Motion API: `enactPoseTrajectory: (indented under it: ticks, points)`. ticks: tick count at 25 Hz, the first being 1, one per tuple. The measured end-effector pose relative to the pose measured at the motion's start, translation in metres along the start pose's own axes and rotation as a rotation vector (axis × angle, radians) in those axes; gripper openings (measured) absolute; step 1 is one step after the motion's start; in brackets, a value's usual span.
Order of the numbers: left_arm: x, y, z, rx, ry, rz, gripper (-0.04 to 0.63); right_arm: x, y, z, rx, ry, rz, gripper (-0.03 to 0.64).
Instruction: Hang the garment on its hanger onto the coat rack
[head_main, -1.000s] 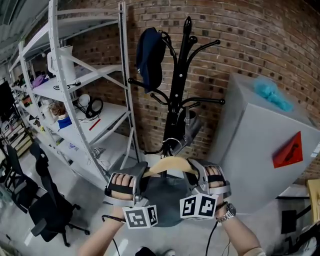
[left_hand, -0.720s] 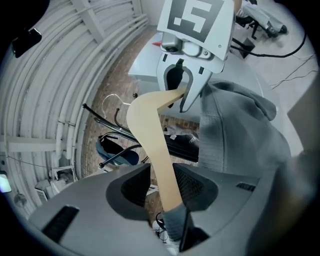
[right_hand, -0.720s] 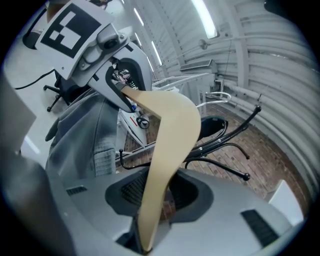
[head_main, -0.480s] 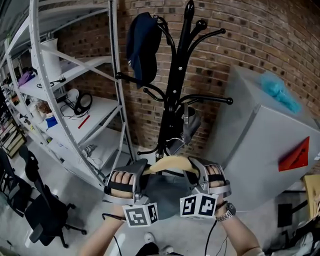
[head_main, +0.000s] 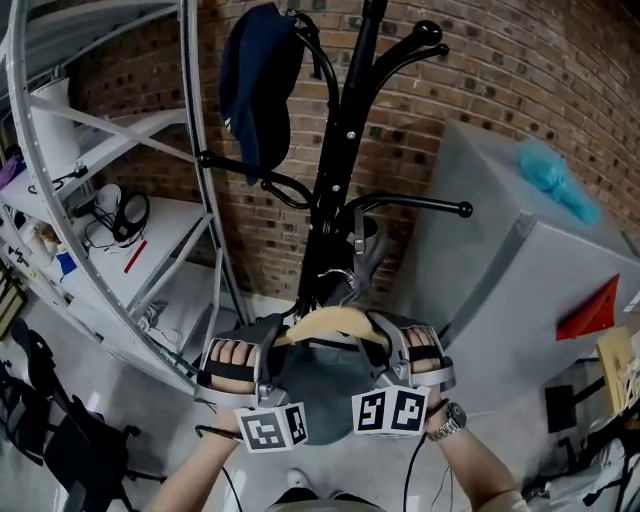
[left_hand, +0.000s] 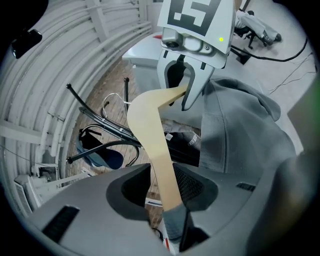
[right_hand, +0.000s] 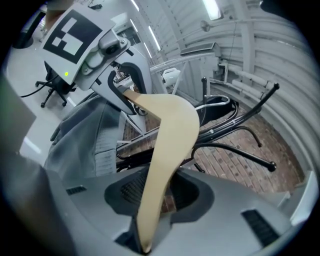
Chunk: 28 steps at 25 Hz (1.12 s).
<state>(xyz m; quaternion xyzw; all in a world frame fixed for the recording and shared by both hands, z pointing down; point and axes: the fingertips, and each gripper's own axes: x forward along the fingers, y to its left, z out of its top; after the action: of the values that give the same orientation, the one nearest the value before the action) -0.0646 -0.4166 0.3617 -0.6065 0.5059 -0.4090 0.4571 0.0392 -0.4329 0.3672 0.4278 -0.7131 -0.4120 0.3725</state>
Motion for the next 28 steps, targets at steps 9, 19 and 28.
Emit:
enactPoseTrajectory:
  ticks: [9,19,28]
  points:
    - [0.023,-0.009,-0.009,0.026,-0.052,-0.048,0.137,0.022,0.004,-0.006,0.001,0.065,-0.037,0.123]
    - [0.049,-0.017,-0.017,0.031,-0.043,-0.069,0.138,0.055,0.013,-0.021,0.016,0.075,-0.001,0.123]
    - [0.068,-0.027,-0.027,0.014,0.001,-0.096,0.138,0.083,0.02,-0.028,0.009,0.056,0.055,0.124]
